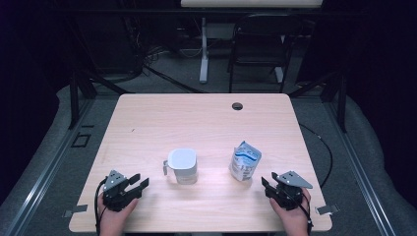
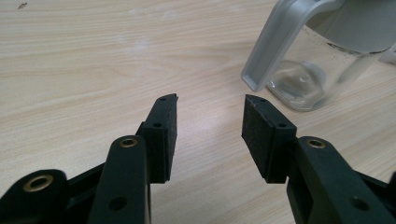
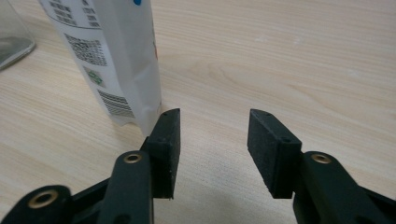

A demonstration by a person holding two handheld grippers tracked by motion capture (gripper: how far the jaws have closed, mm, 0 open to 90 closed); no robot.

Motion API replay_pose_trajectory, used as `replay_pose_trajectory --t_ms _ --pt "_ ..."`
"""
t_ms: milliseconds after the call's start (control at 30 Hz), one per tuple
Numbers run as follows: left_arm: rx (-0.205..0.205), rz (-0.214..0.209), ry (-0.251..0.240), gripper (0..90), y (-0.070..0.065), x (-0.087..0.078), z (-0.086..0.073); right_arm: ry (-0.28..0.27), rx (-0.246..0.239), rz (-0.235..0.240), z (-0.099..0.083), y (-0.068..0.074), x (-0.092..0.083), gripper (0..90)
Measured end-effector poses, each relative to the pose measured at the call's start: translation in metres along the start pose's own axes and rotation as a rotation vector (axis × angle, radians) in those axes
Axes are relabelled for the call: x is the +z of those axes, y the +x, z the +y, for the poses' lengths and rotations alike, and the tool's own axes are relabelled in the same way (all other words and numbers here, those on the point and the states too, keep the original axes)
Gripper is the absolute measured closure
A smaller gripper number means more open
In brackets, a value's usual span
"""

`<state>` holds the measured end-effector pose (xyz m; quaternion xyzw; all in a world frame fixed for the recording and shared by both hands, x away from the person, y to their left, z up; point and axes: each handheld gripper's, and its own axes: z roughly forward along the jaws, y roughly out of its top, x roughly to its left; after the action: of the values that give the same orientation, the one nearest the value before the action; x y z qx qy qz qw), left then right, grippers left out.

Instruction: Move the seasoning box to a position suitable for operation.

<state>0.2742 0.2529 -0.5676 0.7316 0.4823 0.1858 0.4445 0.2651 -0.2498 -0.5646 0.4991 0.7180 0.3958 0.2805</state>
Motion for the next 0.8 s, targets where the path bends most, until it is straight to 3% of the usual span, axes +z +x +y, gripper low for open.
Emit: replay_pose_trajectory --t_ms 333,467,567,700,733,800 --pt "-0.005 0.019 0.002 56.3 -0.001 0.0 0.001 -0.018 -0.013 0.015 0.004 0.004 -0.007 65.3" --pt "-0.027 0.013 -0.033 54.9 -0.002 -0.002 0.004 -0.043 0.005 0.029 0.005 0.004 -0.008 57.9" --pt "-0.017 0.013 -0.044 52.1 -0.004 -0.001 0.007 -0.02 0.019 0.084 0.003 0.002 -0.004 55.8" --pt "-0.004 0.007 -0.034 50.7 -0.006 0.001 0.01 -0.008 0.027 0.089 0.003 0.003 -0.003 54.6" --pt "0.006 0.001 -0.033 49.8 -0.008 0.003 0.011 -0.013 0.054 0.095 0.006 0.004 -0.004 54.0" --pt "0.017 -0.004 -0.028 48.8 -0.009 0.005 0.013 -0.019 0.06 0.082 0.007 0.005 -0.005 54.1"
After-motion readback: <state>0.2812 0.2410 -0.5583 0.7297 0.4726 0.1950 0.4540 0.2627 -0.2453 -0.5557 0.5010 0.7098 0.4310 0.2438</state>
